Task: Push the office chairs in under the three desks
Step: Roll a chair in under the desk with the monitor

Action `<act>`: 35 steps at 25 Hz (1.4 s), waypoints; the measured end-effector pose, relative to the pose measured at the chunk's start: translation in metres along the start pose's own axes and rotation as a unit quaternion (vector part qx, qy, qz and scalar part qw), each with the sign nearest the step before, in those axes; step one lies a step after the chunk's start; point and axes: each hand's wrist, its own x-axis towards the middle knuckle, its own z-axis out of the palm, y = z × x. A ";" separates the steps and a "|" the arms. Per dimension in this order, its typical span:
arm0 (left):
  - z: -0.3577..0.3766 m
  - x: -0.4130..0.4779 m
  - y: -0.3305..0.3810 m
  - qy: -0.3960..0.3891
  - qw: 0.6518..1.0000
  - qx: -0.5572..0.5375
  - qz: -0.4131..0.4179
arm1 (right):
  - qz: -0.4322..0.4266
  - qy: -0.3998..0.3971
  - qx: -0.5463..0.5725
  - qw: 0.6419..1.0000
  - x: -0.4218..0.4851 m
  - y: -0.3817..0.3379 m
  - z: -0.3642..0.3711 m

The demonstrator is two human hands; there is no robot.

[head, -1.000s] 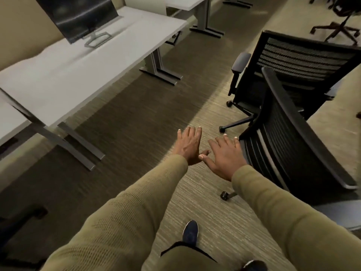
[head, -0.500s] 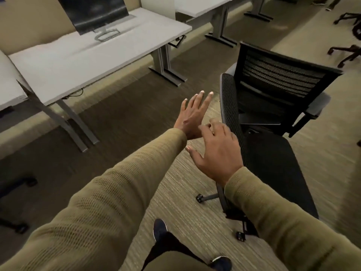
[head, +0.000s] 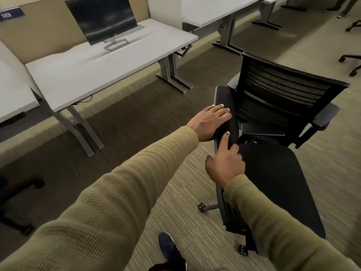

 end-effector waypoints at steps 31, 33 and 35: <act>-0.024 -0.298 -0.178 -0.043 0.985 0.004 -0.167 | -0.158 -0.122 0.094 0.975 -0.090 -0.263 0.122; -0.029 -0.336 -0.170 -0.042 0.977 0.003 -0.207 | -0.197 -0.151 0.096 0.964 -0.112 -0.271 0.127; -0.035 -0.372 -0.153 -0.032 0.966 0.005 -0.257 | -0.239 -0.185 0.100 0.948 -0.135 -0.270 0.130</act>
